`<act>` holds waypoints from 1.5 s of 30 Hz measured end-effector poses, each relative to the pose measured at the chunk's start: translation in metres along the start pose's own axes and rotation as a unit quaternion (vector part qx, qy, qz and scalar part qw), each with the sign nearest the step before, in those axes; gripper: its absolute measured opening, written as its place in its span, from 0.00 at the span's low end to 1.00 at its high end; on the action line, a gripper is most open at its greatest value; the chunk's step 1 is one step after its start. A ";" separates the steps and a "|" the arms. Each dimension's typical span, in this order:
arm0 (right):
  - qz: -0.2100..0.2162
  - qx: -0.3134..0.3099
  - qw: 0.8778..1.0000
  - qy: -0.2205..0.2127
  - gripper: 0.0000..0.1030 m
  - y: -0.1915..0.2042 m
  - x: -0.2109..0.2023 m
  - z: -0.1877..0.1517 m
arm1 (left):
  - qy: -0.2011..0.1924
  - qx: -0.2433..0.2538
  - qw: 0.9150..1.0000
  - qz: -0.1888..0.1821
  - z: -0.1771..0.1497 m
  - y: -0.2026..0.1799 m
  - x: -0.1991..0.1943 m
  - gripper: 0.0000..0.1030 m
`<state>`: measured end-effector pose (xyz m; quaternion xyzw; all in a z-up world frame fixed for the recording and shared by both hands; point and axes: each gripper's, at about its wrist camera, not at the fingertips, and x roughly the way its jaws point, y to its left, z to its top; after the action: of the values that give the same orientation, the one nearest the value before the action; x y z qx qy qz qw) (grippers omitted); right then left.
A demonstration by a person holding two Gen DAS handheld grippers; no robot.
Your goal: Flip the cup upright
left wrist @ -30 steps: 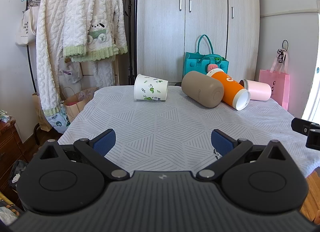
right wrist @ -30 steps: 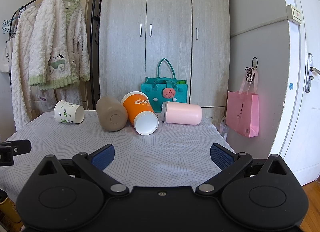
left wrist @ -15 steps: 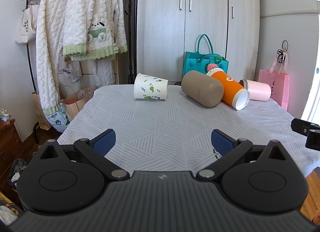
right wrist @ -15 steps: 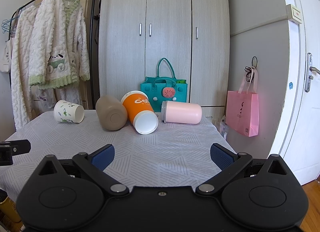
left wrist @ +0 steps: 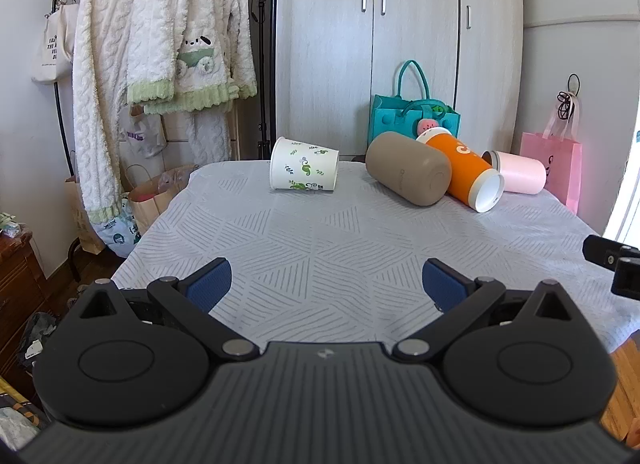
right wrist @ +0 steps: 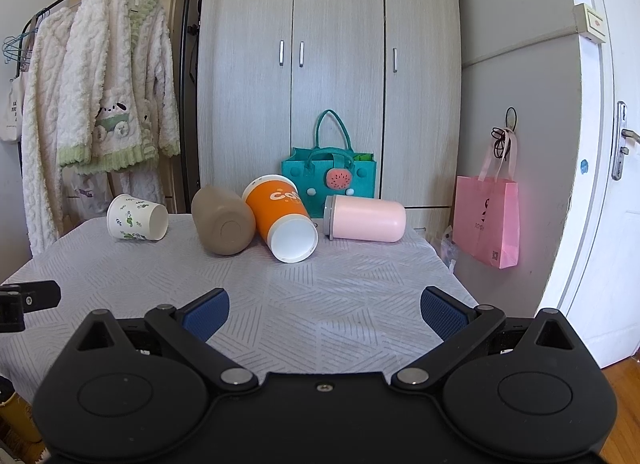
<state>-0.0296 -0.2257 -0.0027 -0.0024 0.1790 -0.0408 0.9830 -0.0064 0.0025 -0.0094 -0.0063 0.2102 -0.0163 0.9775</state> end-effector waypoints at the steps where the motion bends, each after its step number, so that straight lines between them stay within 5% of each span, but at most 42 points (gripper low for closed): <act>1: 0.000 0.000 1.000 0.001 1.00 0.000 0.000 0.000 | 0.001 -0.001 1.000 0.000 0.001 0.000 0.000 1.00; 13: 0.063 -0.042 0.997 0.027 1.00 -0.022 -0.007 0.025 | 0.039 0.018 0.998 -0.038 0.036 -0.022 0.000 1.00; 22: 0.168 -0.086 0.980 0.060 1.00 -0.074 0.002 0.073 | 0.055 0.058 0.994 -0.076 0.091 -0.063 0.018 1.00; 30: 0.202 -0.088 0.972 0.086 1.00 -0.111 0.033 0.098 | 0.070 0.074 0.989 -0.111 0.127 -0.100 0.048 1.00; 40: 0.253 -0.176 0.946 0.105 1.00 -0.118 0.091 0.122 | 0.118 0.048 0.977 -0.172 0.153 -0.135 0.102 1.00; 45: 0.252 -0.242 0.931 0.102 1.00 -0.110 0.114 0.129 | 0.131 0.055 0.976 -0.167 0.162 -0.160 0.131 1.00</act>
<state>0.1134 -0.3457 0.0805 -0.1911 0.2772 0.2527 0.9071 0.1750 -0.1611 0.0870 0.0147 0.3316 -0.1915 0.9236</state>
